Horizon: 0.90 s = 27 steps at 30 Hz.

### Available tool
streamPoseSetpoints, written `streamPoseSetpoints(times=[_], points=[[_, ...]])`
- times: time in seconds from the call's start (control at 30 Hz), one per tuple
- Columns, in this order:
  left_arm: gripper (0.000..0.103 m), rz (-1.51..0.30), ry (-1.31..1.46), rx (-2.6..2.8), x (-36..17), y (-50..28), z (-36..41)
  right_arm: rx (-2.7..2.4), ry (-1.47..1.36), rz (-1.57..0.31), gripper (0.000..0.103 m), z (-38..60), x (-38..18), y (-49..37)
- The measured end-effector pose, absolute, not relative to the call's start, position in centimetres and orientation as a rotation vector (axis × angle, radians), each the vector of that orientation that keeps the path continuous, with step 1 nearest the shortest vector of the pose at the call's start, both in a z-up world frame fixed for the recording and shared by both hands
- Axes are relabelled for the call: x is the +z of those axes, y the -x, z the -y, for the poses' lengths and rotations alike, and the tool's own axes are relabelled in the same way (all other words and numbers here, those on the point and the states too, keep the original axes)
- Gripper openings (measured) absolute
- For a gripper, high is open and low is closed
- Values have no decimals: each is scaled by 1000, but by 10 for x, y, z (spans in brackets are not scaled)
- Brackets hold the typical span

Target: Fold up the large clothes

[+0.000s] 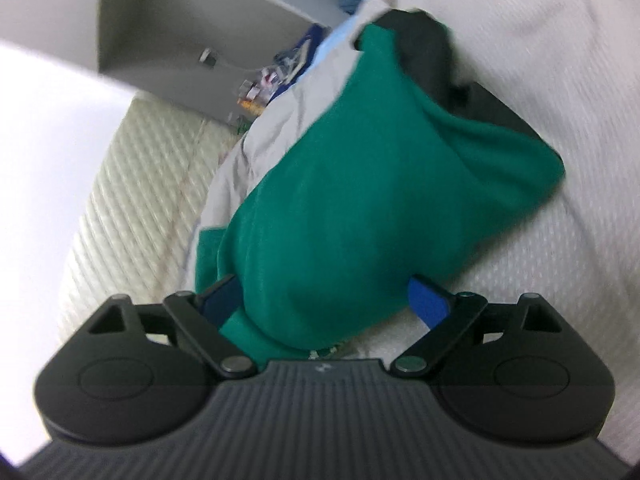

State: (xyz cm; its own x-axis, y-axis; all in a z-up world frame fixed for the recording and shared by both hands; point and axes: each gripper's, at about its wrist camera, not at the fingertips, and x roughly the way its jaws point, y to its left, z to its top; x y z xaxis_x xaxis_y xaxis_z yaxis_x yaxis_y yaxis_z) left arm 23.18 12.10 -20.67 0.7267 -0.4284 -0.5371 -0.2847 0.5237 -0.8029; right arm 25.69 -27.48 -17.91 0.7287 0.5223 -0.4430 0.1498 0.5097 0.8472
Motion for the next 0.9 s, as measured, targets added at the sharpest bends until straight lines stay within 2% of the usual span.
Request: streamPoseSetpoints(times=[0.1, 0.2, 0.33, 0.47, 0.5, 0.57, 0.63, 0.7, 0.83, 0.9], points=[[96, -840, 1333, -117, -243, -234, -135, 216, -1161, -739, 94, 281, -194, -256], [96, -826, 1489, -92, -265, -234, -142, 197, -1266, -740, 94, 283, -208, -256], [95, -788, 1600, -107, -278, -244, -145, 164, -1297, -743, 94, 276, -221, -258], [93, -748, 1554, -93, -277, -257, -143, 157, -1281, -685, 95, 269, -224, -266], [86, -738, 1508, -88, -272, -260, -142, 153, -1272, -673, 94, 267, -222, -267], [75, -728, 1439, -77, -264, -265, -143, 138, -1248, -640, 82, 264, -217, -268], [51, -706, 1352, -59, -255, -269, -146, 120, -1178, -618, 61, 258, -208, -268], [39, -681, 1262, -50, -241, -270, -144, 112, -1130, -618, 48, 254, -201, -269], [24, -626, 1202, -52, -225, -259, -142, 123, -1061, -594, 35, 253, -182, -264], [22, -602, 1172, -59, -215, -252, -144, 131, -1045, -578, 32, 253, -175, -259]])
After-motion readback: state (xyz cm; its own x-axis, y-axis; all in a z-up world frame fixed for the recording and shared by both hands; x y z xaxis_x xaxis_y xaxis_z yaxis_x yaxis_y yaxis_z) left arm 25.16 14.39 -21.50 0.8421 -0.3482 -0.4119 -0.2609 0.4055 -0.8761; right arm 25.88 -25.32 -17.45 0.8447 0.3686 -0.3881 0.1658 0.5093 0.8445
